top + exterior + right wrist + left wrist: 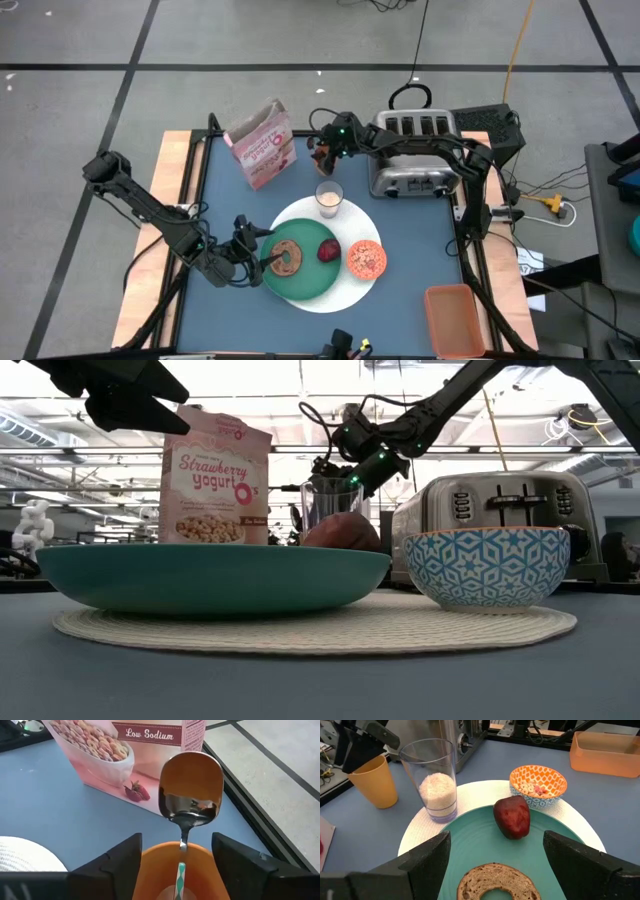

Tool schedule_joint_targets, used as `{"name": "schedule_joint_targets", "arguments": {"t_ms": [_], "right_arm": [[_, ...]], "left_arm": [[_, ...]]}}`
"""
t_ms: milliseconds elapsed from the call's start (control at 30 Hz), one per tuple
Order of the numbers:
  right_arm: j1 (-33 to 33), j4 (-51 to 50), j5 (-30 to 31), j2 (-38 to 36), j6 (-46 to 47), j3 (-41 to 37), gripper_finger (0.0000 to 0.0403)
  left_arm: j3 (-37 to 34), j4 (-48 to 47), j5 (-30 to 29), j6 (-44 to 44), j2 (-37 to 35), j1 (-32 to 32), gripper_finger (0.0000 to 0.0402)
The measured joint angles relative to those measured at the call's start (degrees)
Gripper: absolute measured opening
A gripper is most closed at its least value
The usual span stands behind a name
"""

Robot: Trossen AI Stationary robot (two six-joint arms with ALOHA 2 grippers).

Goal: Arrange a breakfast setting
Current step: Put the spoon beside the orange bowl

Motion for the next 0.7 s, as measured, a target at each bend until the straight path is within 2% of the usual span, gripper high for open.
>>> {"name": "schedule_joint_targets", "arguments": {"t_ms": [133,300,367,700], "right_arm": [[0.02,-0.17,2.0,-0.96,-2.19,0.0,0.0238],[0.0,-0.22,10.39,-2.1,-2.4,0.09,0.0238],[-0.04,-0.65,11.54,-2.03,-2.18,0.09,0.0238],[0.0,0.24,8.56,-0.79,-0.33,0.09,0.0238]], "left_arm": [[0.0,0.0,0.0,0.0,0.0,0.0,0.0321],[-0.01,0.0,0.0,0.0,0.0,0.01,0.0322],[0.0,0.0,0.0,0.0,0.0,0.0,0.0321],[0.0,0.0,0.0,-0.02,0.0,0.0,0.0322]]}}
